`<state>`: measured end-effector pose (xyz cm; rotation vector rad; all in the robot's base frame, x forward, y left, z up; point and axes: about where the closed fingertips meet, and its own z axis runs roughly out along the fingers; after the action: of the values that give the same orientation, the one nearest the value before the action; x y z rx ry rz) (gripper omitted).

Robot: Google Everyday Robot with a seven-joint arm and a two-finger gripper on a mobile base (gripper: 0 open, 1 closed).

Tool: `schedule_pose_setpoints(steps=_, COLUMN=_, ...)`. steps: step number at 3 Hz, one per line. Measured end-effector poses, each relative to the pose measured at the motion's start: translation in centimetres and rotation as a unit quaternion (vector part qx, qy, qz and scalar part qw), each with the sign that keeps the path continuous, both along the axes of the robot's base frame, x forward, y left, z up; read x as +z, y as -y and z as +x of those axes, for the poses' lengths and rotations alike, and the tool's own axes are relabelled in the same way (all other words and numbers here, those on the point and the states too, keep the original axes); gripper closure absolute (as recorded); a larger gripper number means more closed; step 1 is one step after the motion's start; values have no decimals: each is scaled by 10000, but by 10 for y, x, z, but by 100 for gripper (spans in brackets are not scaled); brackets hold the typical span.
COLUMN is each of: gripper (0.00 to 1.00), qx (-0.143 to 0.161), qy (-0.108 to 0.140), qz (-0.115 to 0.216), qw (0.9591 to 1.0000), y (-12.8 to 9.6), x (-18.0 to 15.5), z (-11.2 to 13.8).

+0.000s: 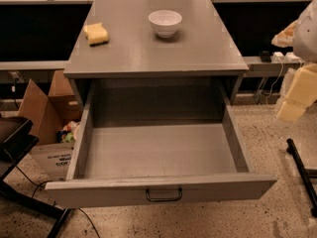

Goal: Close top drawer

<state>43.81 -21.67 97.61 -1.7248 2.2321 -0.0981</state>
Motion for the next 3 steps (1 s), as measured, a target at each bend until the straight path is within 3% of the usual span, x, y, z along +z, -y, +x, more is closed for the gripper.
schedule_pose_setpoints(steps=2, gripper=0, qx=-19, qy=-20, qz=70, qw=10000, y=-3, x=-17, z=-6)
schedule_pose_setpoints(steps=3, gripper=0, qx=-114, qy=1, qz=433, qw=9990, y=-12, x=-61, z=-28)
